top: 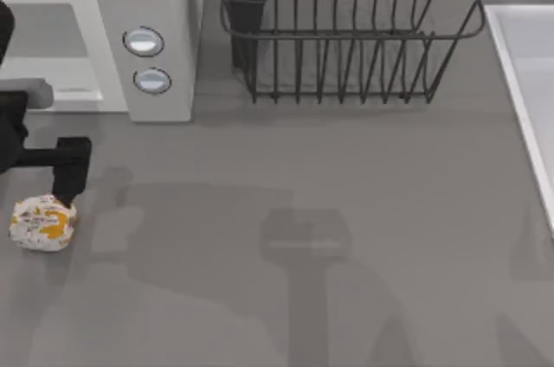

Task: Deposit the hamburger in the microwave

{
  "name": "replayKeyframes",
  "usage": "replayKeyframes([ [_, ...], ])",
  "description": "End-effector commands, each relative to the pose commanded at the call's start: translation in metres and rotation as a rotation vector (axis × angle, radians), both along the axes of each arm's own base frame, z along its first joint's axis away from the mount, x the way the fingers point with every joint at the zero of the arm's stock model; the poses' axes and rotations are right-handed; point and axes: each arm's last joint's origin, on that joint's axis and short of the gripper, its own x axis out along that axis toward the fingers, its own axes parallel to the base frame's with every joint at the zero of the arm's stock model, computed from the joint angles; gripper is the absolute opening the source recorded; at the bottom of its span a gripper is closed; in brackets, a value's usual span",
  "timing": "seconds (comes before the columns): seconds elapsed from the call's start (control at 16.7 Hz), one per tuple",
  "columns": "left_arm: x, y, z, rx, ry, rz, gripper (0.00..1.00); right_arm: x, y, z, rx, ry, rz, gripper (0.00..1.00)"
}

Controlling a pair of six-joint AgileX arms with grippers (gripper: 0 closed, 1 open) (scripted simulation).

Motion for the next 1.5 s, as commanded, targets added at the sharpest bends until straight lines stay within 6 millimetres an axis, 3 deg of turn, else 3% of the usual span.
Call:
replayKeyframes([
  [0.24, 0.018, -0.001, -0.006, 0.003, 0.054, 0.003, 1.0, 0.0, 0.0, 0.0, 0.0, 0.0, 0.0, 1.0],
  [0.72, 0.012, 0.0, -0.01, 0.003, 0.052, 0.004, 1.0, 0.0, 0.0, 0.0, 0.0, 0.0, 0.0, 1.0],
  [1.02, 0.002, -0.001, -0.044, 0.003, 0.056, 0.002, 1.0, 0.0, 0.0, 0.0, 0.0, 0.0, 0.0, 1.0],
  [1.26, 0.01, -0.001, -0.077, 0.003, 0.061, 0.003, 1.0, 0.0, 0.0, 0.0, 0.0, 0.0, 0.0, 1.0],
  [1.5, 0.018, -0.001, -0.086, 0.003, 0.054, 0.003, 1.0, 0.0, 0.0, 0.0, 0.0, 0.0, 0.0, 1.0],
])
